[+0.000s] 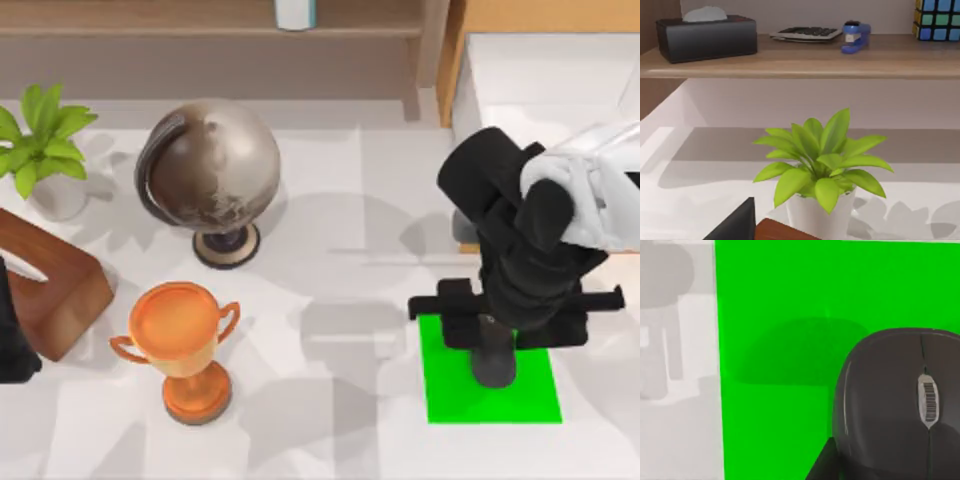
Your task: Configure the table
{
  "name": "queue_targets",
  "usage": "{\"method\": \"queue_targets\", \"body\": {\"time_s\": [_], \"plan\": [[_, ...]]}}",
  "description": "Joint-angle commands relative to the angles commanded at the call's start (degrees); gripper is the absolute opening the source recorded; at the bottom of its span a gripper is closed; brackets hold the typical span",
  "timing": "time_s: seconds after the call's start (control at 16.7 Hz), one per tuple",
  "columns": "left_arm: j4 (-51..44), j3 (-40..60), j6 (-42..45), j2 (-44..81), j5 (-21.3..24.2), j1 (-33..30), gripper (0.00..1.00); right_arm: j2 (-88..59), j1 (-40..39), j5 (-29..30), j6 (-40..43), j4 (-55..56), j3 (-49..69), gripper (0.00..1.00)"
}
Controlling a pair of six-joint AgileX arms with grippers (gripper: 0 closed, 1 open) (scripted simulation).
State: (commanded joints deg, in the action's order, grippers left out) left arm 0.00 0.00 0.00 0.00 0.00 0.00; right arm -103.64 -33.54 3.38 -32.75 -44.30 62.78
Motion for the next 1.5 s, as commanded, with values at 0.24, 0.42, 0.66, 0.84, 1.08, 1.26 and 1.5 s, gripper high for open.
{"method": "queue_targets", "body": {"time_s": [0.24,0.42,0.66,0.84,1.08,1.26,1.5], "plan": [[0.00,0.00,0.00,0.00,0.00,0.00,1.00,0.00,0.00,0.00,0.00,0.00,0.00,0.15],[0.00,0.00,0.00,0.00,0.00,0.00,1.00,0.00,0.00,0.00,0.00,0.00,0.00,0.38],[0.00,0.00,0.00,0.00,0.00,0.00,1.00,0.00,0.00,0.00,0.00,0.00,0.00,0.68],[0.00,0.00,0.00,0.00,0.00,0.00,1.00,0.00,0.00,0.00,0.00,0.00,0.00,0.90],[0.00,0.00,0.00,0.00,0.00,0.00,1.00,0.00,0.00,0.00,0.00,0.00,0.00,1.00],[0.00,0.00,0.00,0.00,0.00,0.00,1.00,0.00,0.00,0.00,0.00,0.00,0.00,1.00],[0.00,0.00,0.00,0.00,0.00,0.00,1.00,0.04,0.00,0.00,0.00,0.00,0.02,1.00]]}}
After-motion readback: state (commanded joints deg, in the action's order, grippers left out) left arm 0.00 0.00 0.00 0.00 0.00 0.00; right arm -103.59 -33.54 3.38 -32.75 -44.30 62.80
